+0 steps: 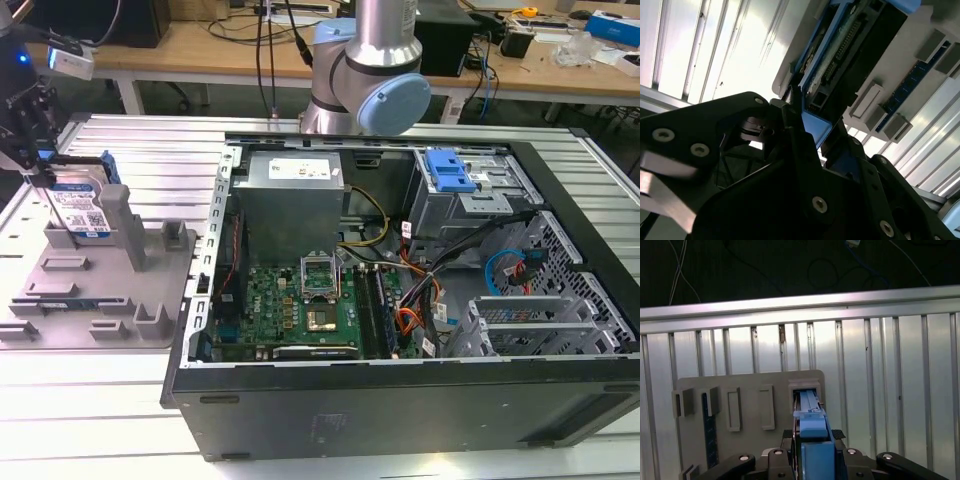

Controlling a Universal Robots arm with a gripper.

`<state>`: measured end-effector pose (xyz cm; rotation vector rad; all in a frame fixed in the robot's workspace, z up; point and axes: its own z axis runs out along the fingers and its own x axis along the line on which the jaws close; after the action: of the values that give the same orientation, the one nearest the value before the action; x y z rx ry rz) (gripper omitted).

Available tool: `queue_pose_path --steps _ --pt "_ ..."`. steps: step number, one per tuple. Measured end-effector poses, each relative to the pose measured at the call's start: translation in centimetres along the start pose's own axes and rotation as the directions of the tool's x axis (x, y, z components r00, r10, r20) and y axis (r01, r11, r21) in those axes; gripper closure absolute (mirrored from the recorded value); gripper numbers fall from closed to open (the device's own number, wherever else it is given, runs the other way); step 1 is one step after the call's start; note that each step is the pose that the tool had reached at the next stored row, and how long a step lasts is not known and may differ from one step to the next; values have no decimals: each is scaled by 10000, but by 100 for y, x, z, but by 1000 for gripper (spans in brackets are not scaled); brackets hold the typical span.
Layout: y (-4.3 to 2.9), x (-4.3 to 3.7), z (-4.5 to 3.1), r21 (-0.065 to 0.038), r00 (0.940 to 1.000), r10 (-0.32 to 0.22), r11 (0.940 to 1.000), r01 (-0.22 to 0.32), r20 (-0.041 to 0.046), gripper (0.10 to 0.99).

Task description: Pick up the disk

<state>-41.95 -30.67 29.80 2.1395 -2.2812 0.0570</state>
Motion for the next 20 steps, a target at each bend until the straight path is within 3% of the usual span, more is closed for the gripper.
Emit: queue_pose_path --steps 13,17,19,20 --pt "-4 0 -5 -3 10000 -5 10000 5 -2 718" --pt "-5 4 -100 -3 10000 -46 10000 46 -2 718" --pt "-7 8 -220 -2 10000 -56 10000 56 -2 718" --pt "-9 11 -324 -2 10000 -61 10000 61 -2 718"
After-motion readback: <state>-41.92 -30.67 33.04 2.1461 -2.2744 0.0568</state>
